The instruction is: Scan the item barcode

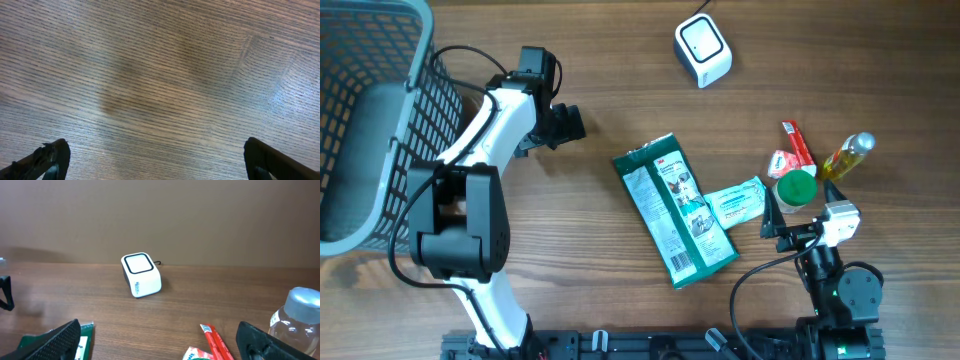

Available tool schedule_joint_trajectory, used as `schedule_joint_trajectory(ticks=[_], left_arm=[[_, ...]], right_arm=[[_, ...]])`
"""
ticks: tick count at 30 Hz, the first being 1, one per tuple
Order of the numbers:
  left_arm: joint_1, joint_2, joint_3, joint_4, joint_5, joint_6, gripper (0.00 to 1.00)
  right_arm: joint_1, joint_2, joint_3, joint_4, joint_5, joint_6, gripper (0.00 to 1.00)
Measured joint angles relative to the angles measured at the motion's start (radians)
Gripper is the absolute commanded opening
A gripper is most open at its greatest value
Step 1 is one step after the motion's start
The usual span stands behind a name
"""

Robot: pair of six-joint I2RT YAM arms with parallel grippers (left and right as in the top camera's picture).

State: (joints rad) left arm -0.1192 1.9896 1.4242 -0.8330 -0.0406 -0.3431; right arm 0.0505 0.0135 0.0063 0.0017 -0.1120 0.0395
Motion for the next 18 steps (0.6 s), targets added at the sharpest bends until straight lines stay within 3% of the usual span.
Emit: schedule_joint_trajectory(ticks=[13, 18], left_arm=[[-0.011, -0.023, -0.001, 0.0, 0.0, 0.0, 1.0], [-0.121, -0.307, -0.012, -0.002, 0.0, 0.0, 1.0]], right_arm=[[0.0, 0.0, 0.0, 0.0, 0.0, 0.0, 1.0], [0.0, 0.0, 0.0, 0.0, 0.0, 0.0, 1.0]])
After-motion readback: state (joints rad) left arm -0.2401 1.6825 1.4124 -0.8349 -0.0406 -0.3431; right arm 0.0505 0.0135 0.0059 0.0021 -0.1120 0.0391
